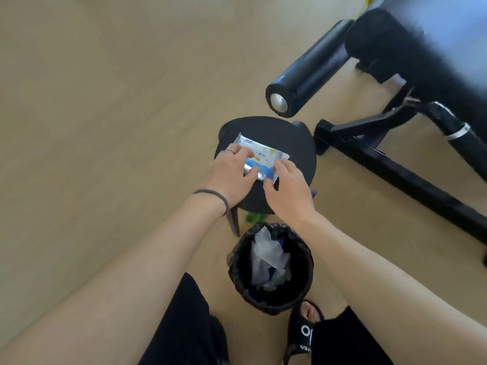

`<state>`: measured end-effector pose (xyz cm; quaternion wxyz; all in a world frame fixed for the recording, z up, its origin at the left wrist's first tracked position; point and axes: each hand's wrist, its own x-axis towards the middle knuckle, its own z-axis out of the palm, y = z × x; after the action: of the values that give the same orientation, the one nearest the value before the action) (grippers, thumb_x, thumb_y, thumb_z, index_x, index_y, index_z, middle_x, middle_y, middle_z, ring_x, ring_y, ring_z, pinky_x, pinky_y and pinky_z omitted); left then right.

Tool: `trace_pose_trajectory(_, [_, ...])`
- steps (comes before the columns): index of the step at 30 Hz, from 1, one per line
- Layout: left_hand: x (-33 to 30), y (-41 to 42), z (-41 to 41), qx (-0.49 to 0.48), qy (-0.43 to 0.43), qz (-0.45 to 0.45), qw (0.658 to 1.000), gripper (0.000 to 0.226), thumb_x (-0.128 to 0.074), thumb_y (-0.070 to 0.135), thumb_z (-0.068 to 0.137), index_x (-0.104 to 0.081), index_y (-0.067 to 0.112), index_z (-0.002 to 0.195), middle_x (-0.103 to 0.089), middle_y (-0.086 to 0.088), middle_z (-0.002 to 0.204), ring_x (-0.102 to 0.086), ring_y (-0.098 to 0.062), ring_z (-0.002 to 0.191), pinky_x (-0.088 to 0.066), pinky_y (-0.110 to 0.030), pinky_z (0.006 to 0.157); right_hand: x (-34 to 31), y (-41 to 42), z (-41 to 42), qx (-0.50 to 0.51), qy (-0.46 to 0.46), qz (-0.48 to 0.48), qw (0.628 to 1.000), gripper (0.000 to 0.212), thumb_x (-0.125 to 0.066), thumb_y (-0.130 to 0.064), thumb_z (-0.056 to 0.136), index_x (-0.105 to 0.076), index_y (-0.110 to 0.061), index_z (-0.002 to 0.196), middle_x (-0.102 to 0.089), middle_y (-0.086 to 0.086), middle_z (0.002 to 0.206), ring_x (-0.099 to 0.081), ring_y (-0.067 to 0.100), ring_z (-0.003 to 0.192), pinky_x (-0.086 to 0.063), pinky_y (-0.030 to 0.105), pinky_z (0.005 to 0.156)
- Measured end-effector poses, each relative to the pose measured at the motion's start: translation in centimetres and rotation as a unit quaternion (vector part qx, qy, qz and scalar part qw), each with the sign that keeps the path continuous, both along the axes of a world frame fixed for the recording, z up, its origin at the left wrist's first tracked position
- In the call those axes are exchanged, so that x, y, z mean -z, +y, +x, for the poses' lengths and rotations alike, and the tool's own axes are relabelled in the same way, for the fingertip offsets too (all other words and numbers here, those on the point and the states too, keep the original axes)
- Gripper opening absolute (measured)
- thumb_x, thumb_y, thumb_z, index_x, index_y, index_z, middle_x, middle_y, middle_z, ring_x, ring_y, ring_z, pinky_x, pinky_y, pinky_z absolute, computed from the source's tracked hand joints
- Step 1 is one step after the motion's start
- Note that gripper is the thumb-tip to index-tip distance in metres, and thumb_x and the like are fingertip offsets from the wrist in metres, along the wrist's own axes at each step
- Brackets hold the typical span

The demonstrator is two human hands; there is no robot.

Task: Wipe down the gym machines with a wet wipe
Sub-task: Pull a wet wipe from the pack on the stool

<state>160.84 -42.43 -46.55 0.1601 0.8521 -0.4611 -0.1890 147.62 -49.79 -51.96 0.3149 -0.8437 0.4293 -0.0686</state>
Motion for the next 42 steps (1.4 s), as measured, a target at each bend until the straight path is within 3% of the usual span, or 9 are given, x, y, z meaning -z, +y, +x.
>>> trace_pose_trajectory(3, [4.1, -2.0, 0.9, 0.02, -0.048, -0.038, 0.998, 0.03, -0.057, 0.034, 0.096, -0.062, 0.017, 0.119, -0.055, -0.002, 0.128, -0.051, -0.022, 0.113, -0.048, -0.038, 0.093, 3.8, -0.2, 0.3, 0.002, -0.08, -0.012, 0.997, 0.061, -0.061, -0.015, 0.096, -0.041, -0.008, 0.154, -0.038, 0.002, 0.159, -0.032, 0.014, 0.146, -0.02, 0.018, 0.116])
trace_pose_trajectory(7, [6.0, -3.8, 2.2, 0.057, -0.17, -0.063, 0.982, 0.037, -0.052, 0.058, 0.092, -0.055, 0.022, 0.099, -0.054, 0.001, 0.109, -0.05, -0.022, 0.102, -0.051, -0.039, 0.081, 5.6, -0.2, 1.2, 0.061, -0.136, -0.101, 0.984, 0.054, -0.044, -0.024, 0.092, -0.053, -0.011, 0.145, -0.05, 0.001, 0.149, -0.044, 0.015, 0.136, -0.035, 0.032, 0.114])
trace_pose_trajectory(11, [6.2, -5.2, 2.8, 0.088, -0.198, -0.023, 0.976, 0.051, -0.047, 0.073, 0.087, -0.046, 0.022, 0.093, -0.056, 0.0, 0.108, -0.053, -0.022, 0.103, -0.05, -0.042, 0.086, 5.7, 0.0, 2.2, 0.134, -0.149, -0.11, 0.974, 0.053, -0.035, -0.026, 0.092, -0.061, -0.02, 0.138, -0.053, -0.008, 0.144, -0.05, 0.01, 0.126, -0.04, 0.03, 0.104])
trace_pose_trajectory(21, [5.9, -5.3, 3.2, 0.217, -0.247, -0.086, 0.94, 0.015, -0.037, 0.029, 0.106, -0.049, 0.021, 0.102, -0.056, -0.001, 0.11, -0.059, -0.019, 0.1, -0.034, -0.031, 0.068, 6.3, 0.5, 2.3, 0.136, -0.128, -0.161, 0.969, 0.046, -0.048, -0.018, 0.096, -0.063, -0.023, 0.139, -0.058, -0.01, 0.142, -0.055, 0.011, 0.123, -0.05, 0.034, 0.101])
trace_pose_trajectory(25, [6.1, -5.7, 3.6, 0.218, -0.195, -0.084, 0.952, 0.021, -0.038, 0.019, 0.105, -0.056, 0.011, 0.112, -0.054, -0.007, 0.113, -0.056, -0.022, 0.105, -0.039, -0.031, 0.072, 6.2, 0.6, 2.4, 0.146, -0.114, -0.175, 0.967, 0.053, -0.039, -0.027, 0.091, -0.064, -0.027, 0.138, -0.059, -0.014, 0.141, -0.056, 0.009, 0.122, -0.048, 0.029, 0.098])
trace_pose_trajectory(30, [5.8, -5.4, 4.5, 0.136, -0.075, -0.13, 0.979, 0.022, -0.038, 0.024, 0.104, -0.044, 0.013, 0.087, -0.048, 0.001, 0.08, -0.047, -0.018, 0.075, -0.027, -0.022, 0.064, 6.0, 0.6, 2.4, 0.151, -0.116, -0.167, 0.967, 0.06, -0.029, -0.038, 0.089, -0.065, -0.03, 0.137, -0.057, -0.018, 0.142, -0.052, 0.006, 0.125, -0.043, 0.027, 0.098])
trace_pose_trajectory(35, [6.8, -4.4, 6.0, 0.035, 0.105, -0.21, 0.971, 0.021, -0.043, 0.017, 0.102, -0.046, 0.015, 0.081, -0.061, -0.002, 0.077, -0.067, -0.02, 0.079, -0.042, -0.022, 0.059, 6.3, 0.7, 2.5, 0.165, -0.123, -0.185, 0.961, 0.058, -0.029, -0.051, 0.093, -0.067, -0.032, 0.133, -0.059, -0.02, 0.138, -0.053, 0.002, 0.122, -0.042, 0.02, 0.093])
trace_pose_trajectory(39, [7.4, -3.8, 6.7, 0.061, 0.079, -0.265, 0.959, 0.02, -0.047, 0.006, 0.093, -0.05, 0.024, 0.1, -0.059, -0.002, 0.1, -0.06, -0.019, 0.084, -0.048, -0.024, 0.074, 6.5, 0.6, 2.7, 0.163, -0.107, -0.2, 0.96, 0.046, -0.042, -0.051, 0.097, -0.067, -0.032, 0.131, -0.06, -0.021, 0.134, -0.055, 0.002, 0.118, -0.043, 0.02, 0.09])
trace_pose_trajectory(42, [7.2, -3.9, 7.1, 0.151, 0.004, -0.261, 0.953, 0.028, -0.044, -0.002, 0.091, -0.064, 0.017, 0.091, -0.055, 0.003, 0.107, -0.052, -0.013, 0.086, -0.043, -0.016, 0.073, 6.7, 0.6, 2.7, 0.166, -0.098, -0.209, 0.959, 0.04, -0.05, -0.048, 0.099, -0.066, -0.031, 0.132, -0.061, -0.019, 0.134, -0.056, 0.003, 0.117, -0.047, 0.022, 0.089])
